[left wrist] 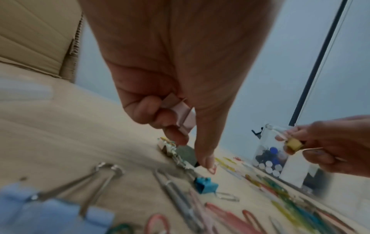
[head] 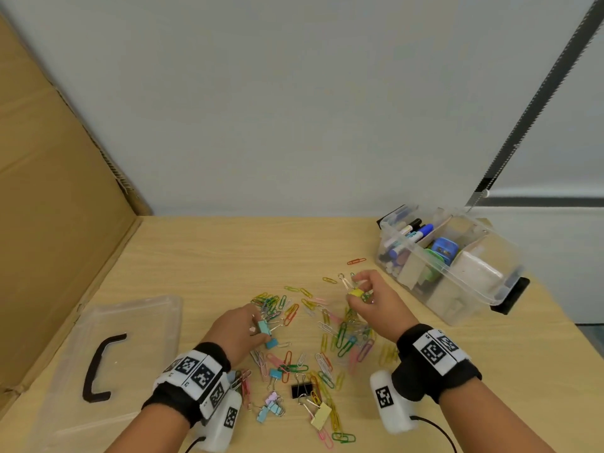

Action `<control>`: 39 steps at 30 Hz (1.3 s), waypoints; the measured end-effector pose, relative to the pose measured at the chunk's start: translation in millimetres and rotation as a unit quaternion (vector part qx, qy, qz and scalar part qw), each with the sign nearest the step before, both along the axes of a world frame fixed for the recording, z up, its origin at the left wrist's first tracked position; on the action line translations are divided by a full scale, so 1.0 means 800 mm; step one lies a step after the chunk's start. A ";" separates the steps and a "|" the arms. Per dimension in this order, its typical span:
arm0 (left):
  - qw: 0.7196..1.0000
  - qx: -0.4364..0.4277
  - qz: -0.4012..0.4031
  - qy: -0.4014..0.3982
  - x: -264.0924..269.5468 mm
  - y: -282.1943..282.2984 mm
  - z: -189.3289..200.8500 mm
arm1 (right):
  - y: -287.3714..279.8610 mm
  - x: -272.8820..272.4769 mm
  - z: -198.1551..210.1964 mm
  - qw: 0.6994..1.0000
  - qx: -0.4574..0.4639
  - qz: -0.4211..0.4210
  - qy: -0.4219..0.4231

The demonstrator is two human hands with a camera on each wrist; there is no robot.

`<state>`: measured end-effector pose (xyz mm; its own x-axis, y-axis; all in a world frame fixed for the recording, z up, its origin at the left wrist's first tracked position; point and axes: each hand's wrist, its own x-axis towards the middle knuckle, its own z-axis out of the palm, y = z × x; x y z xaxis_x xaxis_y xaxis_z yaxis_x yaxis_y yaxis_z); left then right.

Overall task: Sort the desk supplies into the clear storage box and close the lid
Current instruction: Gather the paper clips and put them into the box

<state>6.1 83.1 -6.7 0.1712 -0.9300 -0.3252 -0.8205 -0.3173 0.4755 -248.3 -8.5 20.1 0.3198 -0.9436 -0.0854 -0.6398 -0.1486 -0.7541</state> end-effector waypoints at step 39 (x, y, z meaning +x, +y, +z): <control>0.961 -0.213 -0.175 0.016 -0.330 -0.161 0.153 | -0.103 -0.247 -0.015 0.950 -0.165 -0.266 -0.011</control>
